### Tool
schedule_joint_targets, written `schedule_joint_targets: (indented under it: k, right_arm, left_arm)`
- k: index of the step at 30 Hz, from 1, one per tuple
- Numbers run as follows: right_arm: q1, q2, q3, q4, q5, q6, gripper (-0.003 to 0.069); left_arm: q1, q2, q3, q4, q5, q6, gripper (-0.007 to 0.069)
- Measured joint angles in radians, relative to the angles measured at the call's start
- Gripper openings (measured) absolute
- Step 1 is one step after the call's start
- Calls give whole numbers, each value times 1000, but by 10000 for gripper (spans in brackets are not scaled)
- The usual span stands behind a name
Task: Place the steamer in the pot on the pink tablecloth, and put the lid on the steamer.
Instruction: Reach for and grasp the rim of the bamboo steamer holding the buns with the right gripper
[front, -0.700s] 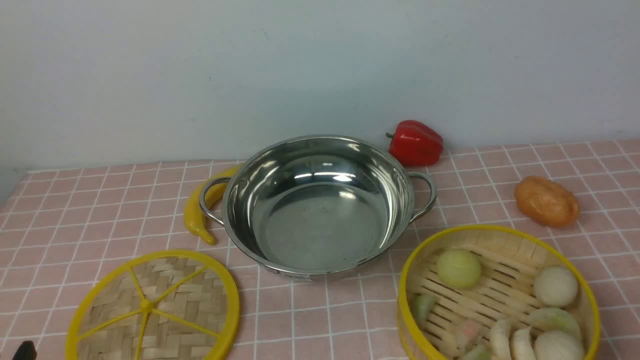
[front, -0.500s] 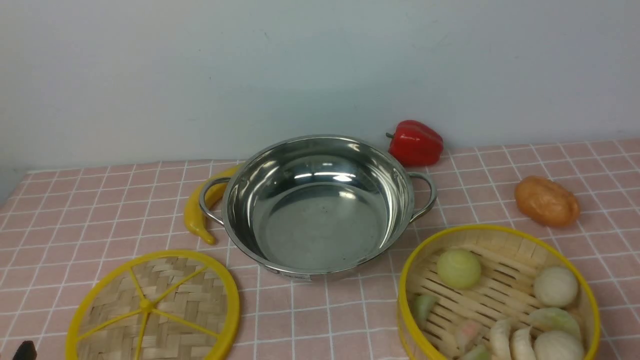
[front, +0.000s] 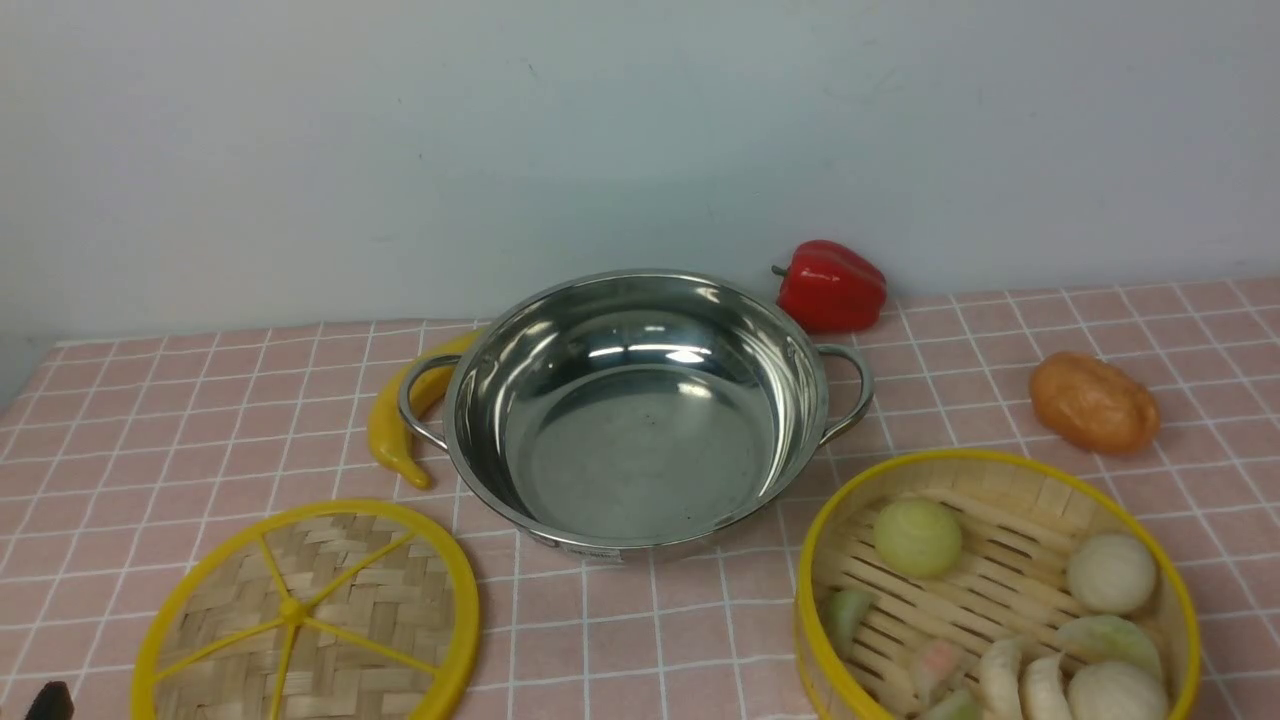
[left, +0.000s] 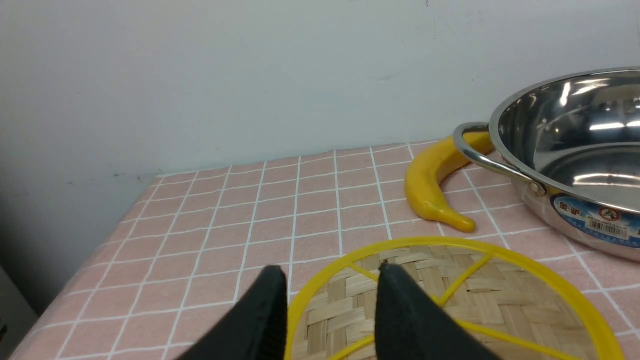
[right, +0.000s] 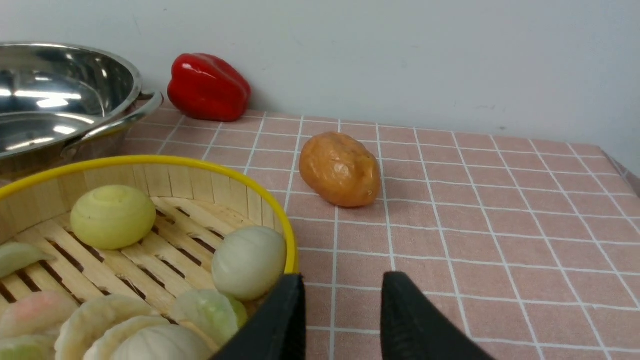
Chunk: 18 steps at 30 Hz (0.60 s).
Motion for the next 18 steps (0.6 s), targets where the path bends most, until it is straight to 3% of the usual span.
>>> schedule_joint_targets:
  k: [7, 10, 13, 15, 18]
  right_arm:
    - [0, 0, 0, -6, 3, 1, 240]
    - [0, 0, 1, 69, -71, 14, 240]
    - [0, 0, 1, 195, -195, 46, 240]
    - [0, 0, 1, 317, -322, 69, 240]
    - [0, 0, 1, 440, -467, 81, 240]
  left_arm:
    - [0, 0, 0, -11, 0, -7, 243]
    - [0, 0, 0, -112, 0, -67, 243]
    - [0, 0, 0, -256, -1, -159, 243]
    - [0, 0, 0, -453, -1, -274, 243]
    - [0, 0, 0, -627, -1, -359, 243]
